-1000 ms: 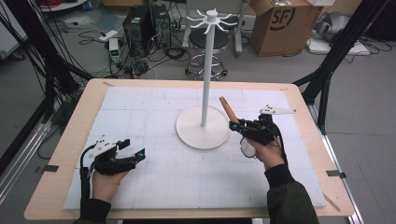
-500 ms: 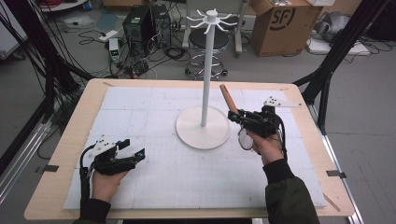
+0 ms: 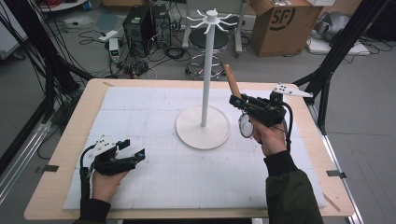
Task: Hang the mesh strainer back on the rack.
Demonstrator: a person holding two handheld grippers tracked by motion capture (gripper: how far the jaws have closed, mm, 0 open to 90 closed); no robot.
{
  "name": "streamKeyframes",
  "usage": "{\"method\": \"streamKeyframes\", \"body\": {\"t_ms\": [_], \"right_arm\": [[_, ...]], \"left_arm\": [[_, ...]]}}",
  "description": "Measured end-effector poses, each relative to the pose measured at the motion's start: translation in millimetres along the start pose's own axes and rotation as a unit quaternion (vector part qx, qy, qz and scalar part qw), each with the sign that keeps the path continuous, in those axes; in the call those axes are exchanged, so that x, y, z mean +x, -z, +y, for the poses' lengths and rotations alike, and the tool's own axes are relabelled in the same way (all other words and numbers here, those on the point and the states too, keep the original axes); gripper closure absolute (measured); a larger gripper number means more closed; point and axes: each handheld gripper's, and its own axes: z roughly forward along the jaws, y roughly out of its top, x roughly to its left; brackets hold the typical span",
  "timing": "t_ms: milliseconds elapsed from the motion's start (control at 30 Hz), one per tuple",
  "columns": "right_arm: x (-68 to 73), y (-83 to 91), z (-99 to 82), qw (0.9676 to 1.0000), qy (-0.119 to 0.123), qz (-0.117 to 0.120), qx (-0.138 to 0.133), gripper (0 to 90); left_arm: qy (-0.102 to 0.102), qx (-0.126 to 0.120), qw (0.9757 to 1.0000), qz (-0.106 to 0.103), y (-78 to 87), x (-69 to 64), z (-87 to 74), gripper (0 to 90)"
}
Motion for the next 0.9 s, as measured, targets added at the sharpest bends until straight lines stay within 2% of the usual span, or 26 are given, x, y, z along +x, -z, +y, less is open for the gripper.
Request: {"method": "streamKeyframes", "body": {"t_ms": [100,133,500,667,900], "right_arm": [[1.8,-0.7,4.6,0.9999,0.008,0.001,-0.012,67.7],[2.7,-1.2,7.2,0.9996,0.013,0.001,-0.026,67.7],[6.7,-3.4,22.1,0.9971,0.025,0.014,-0.07,67.7],[5.3,-7.2,22.7,0.9954,0.027,0.022,-0.089,67.7],[4.4,-12.2,23.8,0.9937,0.026,0.019,-0.108,67.7]], "left_arm": [[0.0,0.0,1.0,0.0,0.0,-0.1,0.0,23.1],[0.0,0.0,1.0,0.0,0.0,-0.1,0.0,23.0],[0.0,0.0,1.0,0.001,0.1,0.4,-0.3,23.0],[-0.002,0.002,1.0,0.002,-0.1,0.3,-0.6,23.0],[-0.003,0.003,1.0,0.003,0.1,0.4,-0.7,23.1]]}}
